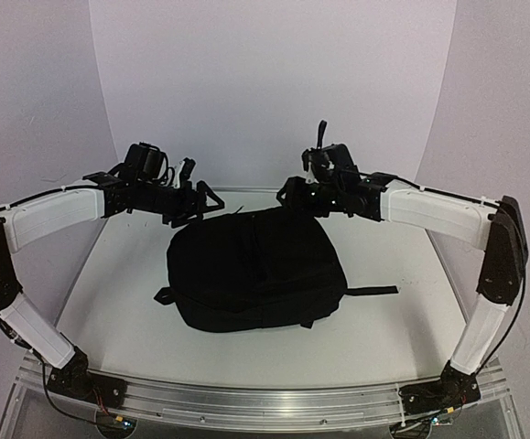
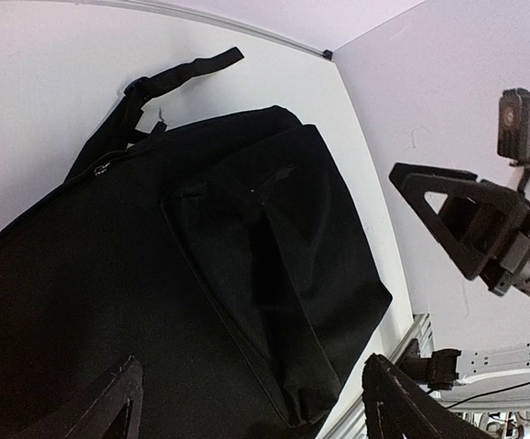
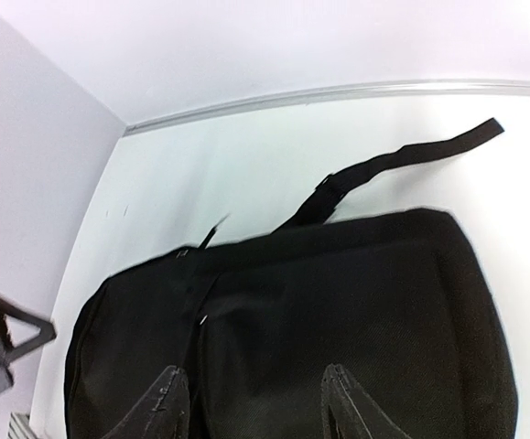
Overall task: Pack the student bag
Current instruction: Zip the student bag at the center of the board.
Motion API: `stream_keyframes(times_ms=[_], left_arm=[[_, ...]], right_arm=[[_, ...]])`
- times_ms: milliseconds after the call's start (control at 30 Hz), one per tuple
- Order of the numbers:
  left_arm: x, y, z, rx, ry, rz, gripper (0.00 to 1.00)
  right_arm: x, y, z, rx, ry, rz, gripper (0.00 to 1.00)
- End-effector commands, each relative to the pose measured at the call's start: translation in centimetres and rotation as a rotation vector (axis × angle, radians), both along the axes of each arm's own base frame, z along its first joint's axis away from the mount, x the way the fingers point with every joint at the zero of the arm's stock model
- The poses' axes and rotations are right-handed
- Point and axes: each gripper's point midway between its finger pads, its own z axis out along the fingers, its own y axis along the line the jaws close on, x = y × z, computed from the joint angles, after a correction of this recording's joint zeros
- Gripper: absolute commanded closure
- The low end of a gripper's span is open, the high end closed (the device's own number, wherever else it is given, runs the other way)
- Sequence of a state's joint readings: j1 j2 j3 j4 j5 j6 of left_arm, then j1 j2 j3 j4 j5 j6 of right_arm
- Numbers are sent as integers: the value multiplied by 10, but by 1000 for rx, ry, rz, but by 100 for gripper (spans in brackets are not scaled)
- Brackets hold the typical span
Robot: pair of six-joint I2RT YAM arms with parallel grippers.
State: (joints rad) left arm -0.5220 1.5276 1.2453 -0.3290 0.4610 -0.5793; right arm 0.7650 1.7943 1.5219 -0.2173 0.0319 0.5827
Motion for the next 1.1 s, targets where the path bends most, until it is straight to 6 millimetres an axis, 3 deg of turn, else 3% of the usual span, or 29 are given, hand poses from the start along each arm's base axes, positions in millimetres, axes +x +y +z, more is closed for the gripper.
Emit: stream_keyframes(times_ms=[0, 200, 400, 533, 767, 900, 1067], left_arm=[[5, -1, 0, -35, -5, 17, 17], [1, 2, -8, -47, 20, 33, 17], [-2, 1, -18, -50, 50, 33, 17], [-2, 1, -19, -53, 55, 31, 17], [-2, 0, -23, -54, 64, 31, 17], [0, -7, -25, -69, 74, 1, 17], [8, -17, -31, -92, 91, -21, 17]], right_arm=[[21, 22, -1, 96, 20, 74, 49], [43, 32, -11, 163, 35, 105, 42], [50, 47, -35, 165, 72, 145, 42], [56, 55, -51, 151, 85, 164, 50], [64, 63, -55, 157, 79, 176, 52], [69, 66, -59, 160, 74, 173, 64], [69, 67, -47, 192, 48, 182, 92]])
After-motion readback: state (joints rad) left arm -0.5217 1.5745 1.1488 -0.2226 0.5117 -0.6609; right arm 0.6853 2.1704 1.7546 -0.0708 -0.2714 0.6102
